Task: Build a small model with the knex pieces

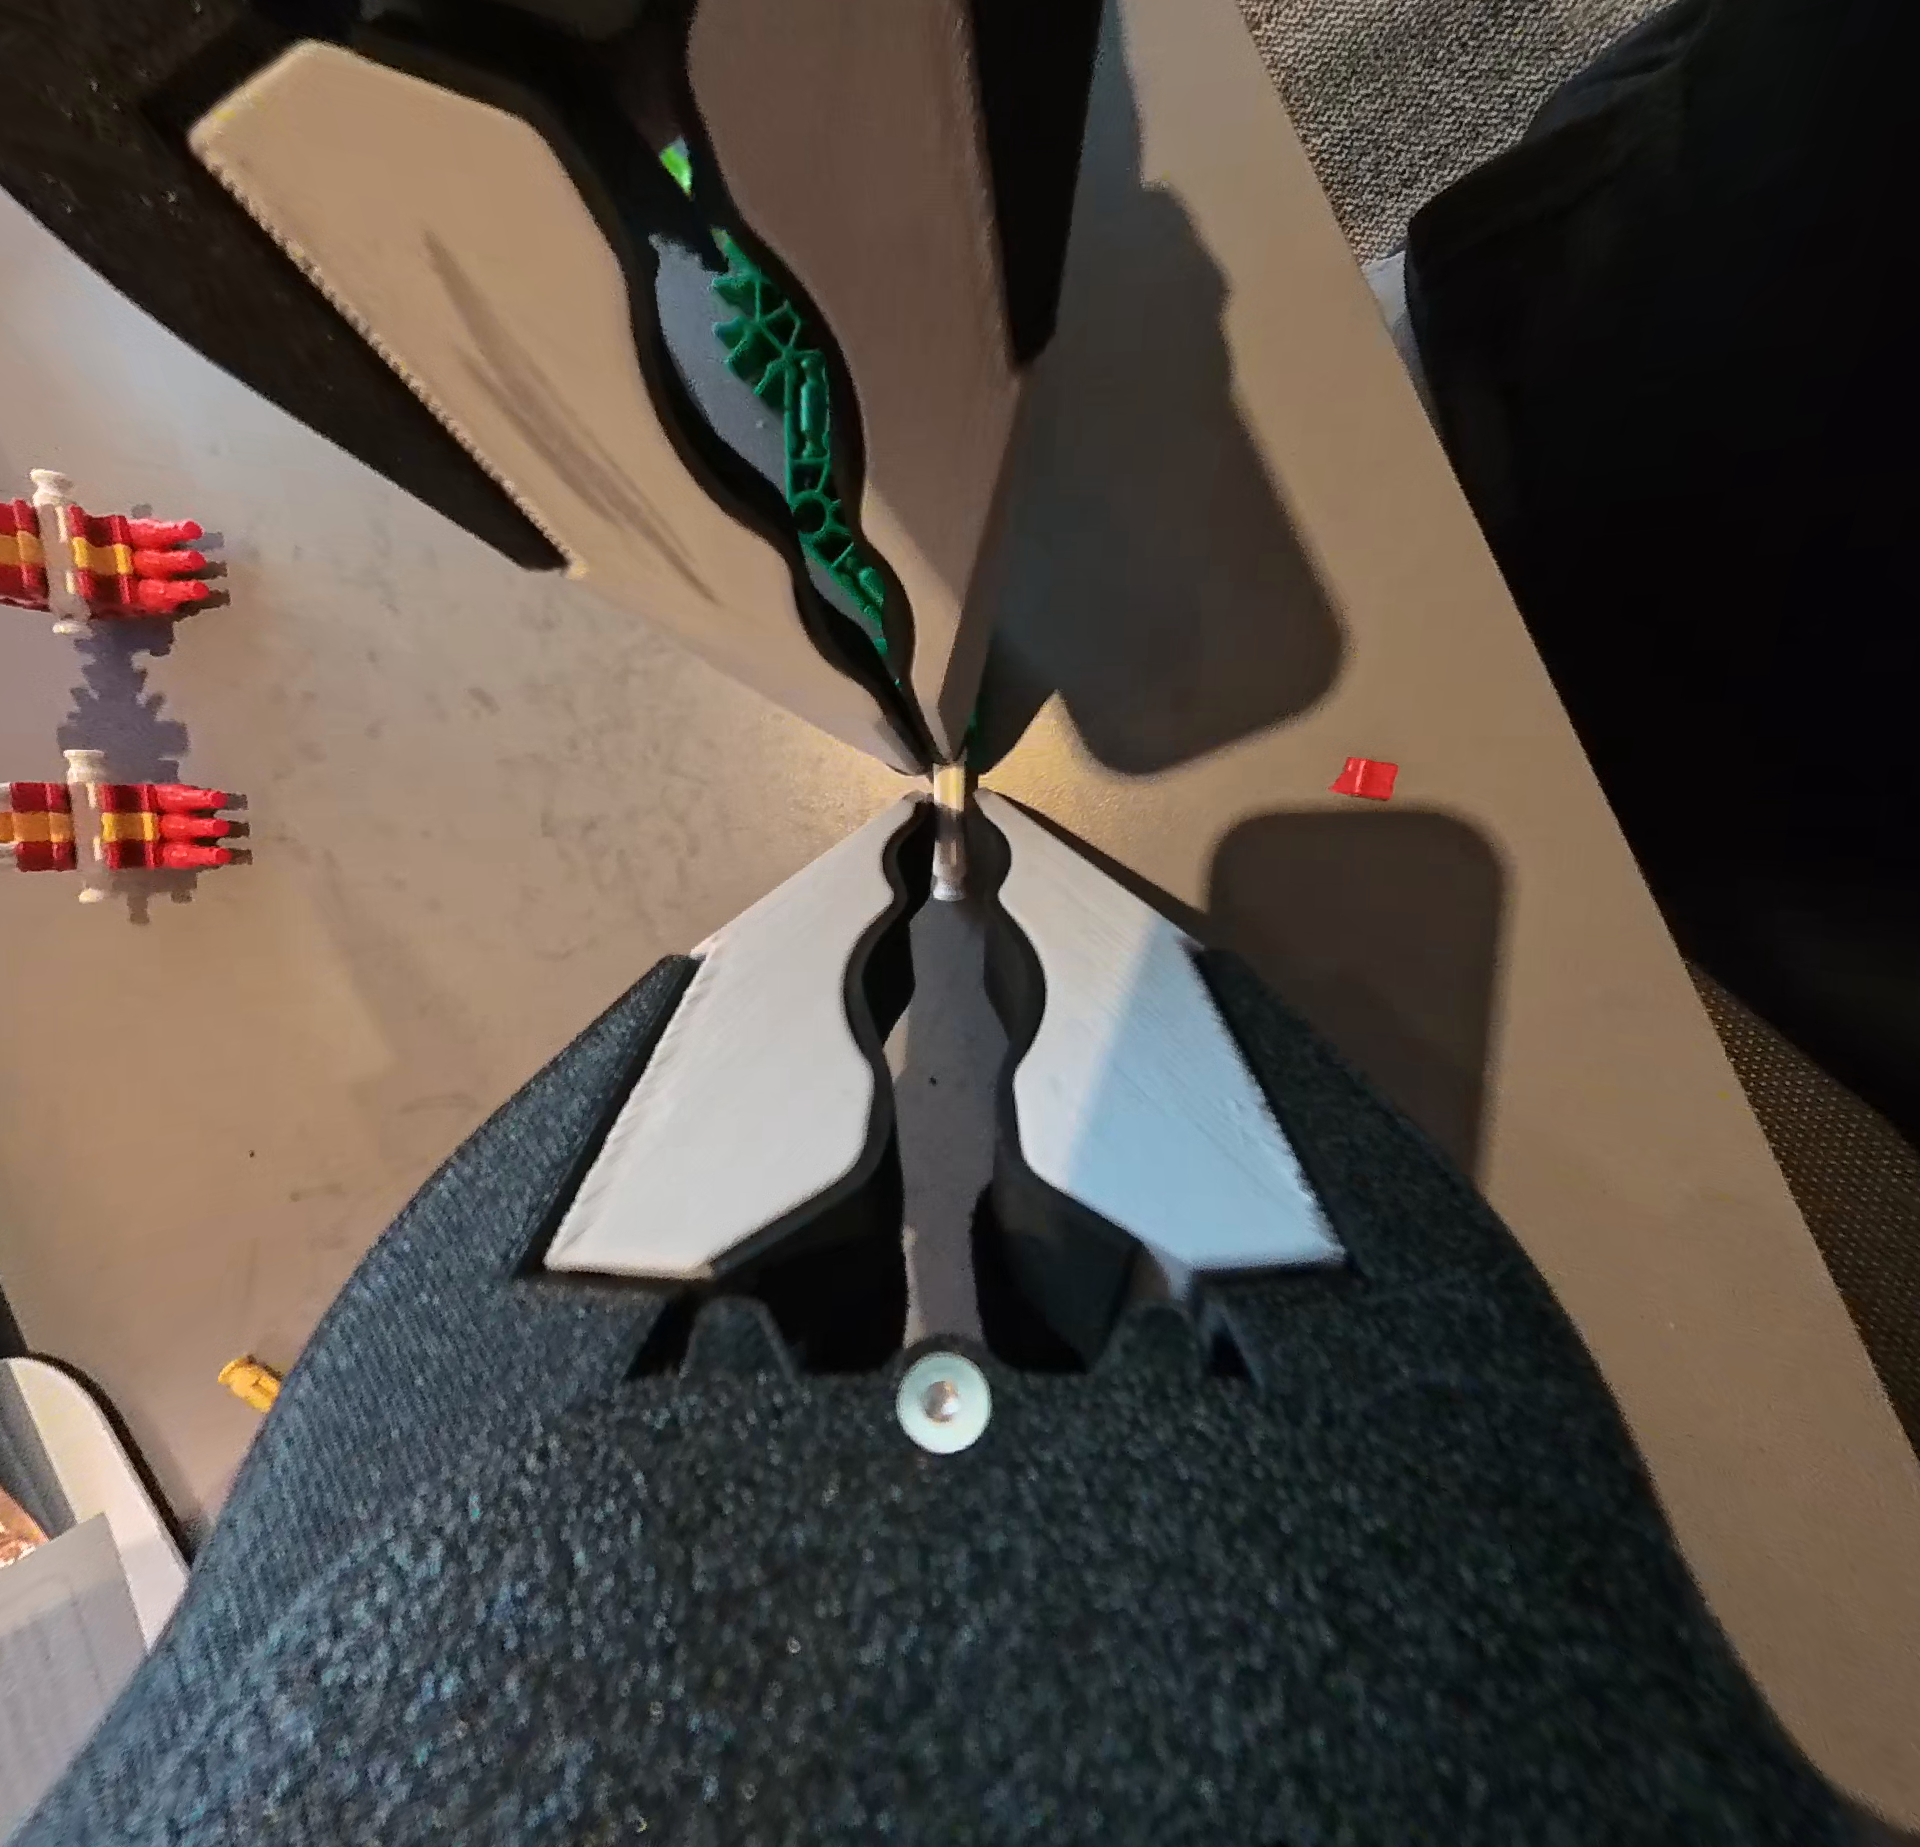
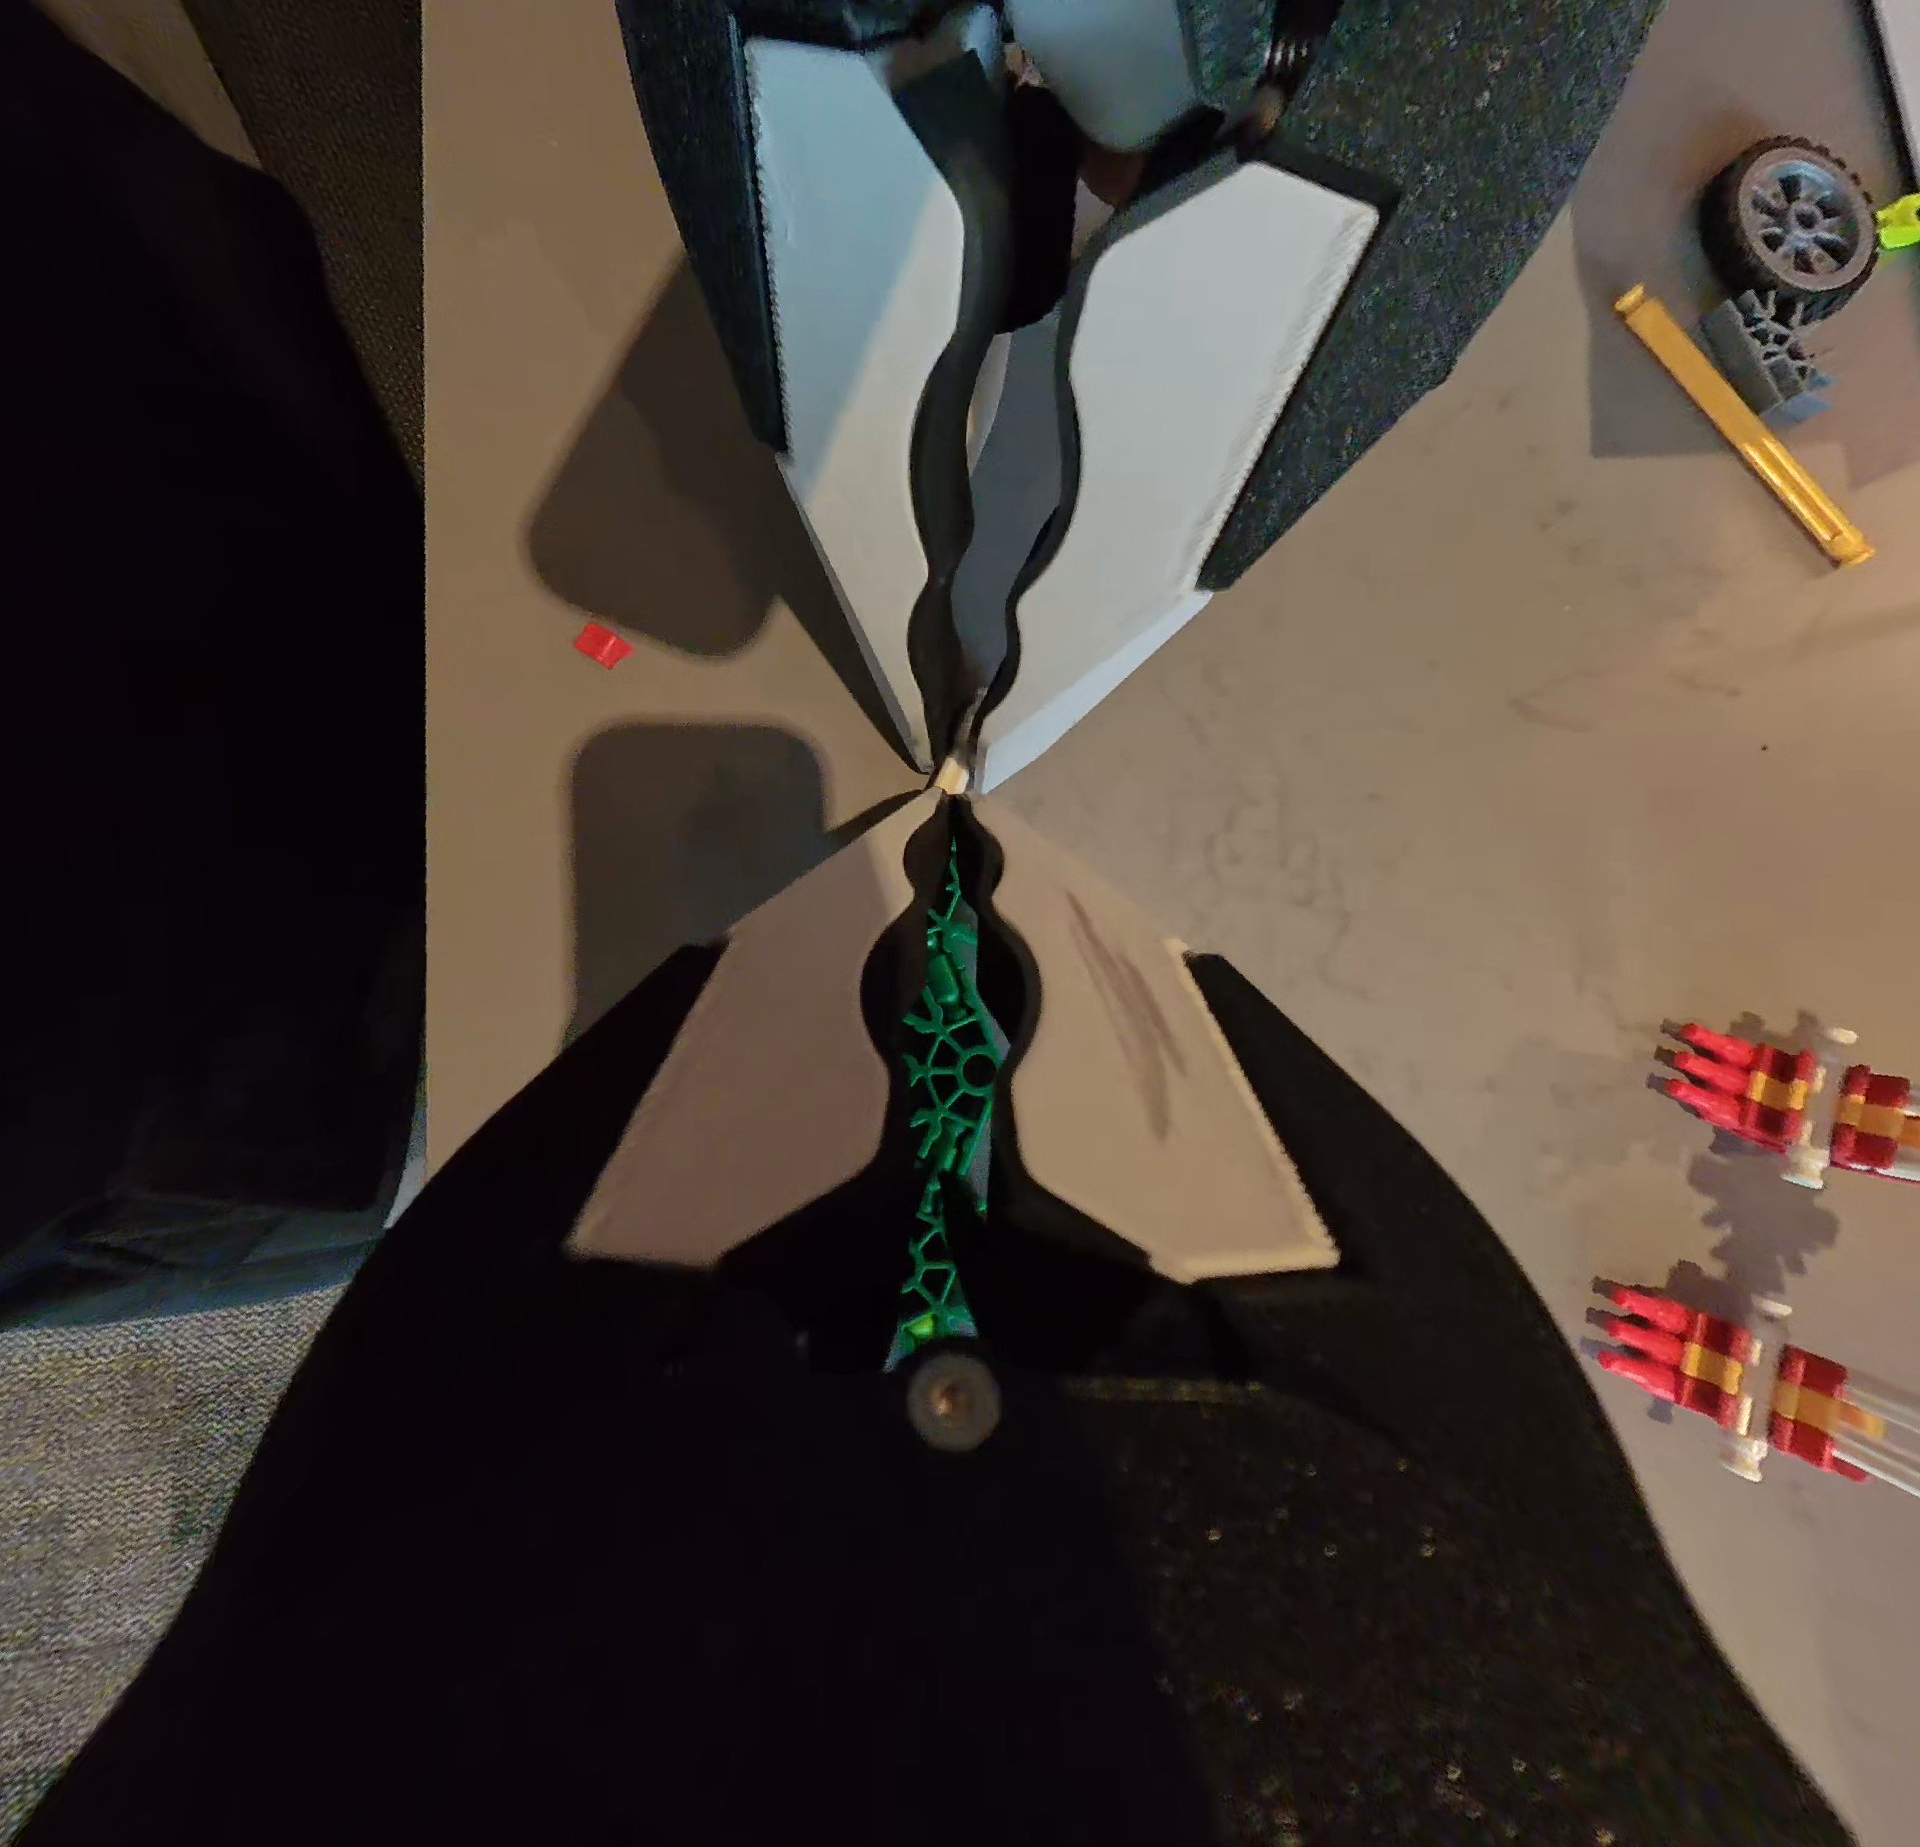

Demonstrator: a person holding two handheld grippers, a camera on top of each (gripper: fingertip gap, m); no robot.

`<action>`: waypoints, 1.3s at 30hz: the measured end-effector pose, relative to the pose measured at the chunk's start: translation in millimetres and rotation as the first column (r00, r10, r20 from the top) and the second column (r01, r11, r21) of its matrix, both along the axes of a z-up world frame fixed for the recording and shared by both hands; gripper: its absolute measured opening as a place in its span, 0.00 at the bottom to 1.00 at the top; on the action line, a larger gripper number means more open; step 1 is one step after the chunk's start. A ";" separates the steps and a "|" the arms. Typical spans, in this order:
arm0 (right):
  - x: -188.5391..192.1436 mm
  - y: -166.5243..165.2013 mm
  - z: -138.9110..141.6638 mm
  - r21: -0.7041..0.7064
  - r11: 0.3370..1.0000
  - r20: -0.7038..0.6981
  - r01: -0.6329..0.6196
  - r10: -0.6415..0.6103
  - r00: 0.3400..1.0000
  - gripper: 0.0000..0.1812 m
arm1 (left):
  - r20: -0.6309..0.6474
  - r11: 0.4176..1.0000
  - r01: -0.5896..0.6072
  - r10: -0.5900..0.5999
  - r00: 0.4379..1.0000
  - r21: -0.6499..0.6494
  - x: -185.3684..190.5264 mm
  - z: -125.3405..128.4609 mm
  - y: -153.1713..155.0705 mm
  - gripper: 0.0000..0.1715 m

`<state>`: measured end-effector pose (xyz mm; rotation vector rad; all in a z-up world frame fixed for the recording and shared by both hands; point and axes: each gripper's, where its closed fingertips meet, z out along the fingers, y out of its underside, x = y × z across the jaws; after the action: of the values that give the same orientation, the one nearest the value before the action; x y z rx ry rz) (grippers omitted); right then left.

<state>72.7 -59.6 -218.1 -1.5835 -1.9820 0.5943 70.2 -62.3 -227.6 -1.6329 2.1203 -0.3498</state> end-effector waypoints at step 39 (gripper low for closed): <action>4.6 -2.9 -2.3 -0.061 0.994 0.033 0.087 -0.086 0.996 0.00 | 0.010 0.998 -0.050 0.051 0.999 -0.050 2.6 -1.1 -0.8 0.02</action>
<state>77.3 -62.5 -220.4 -1.7157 -1.9225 0.6063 72.8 -63.1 -228.7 -1.7050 2.0734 -0.3974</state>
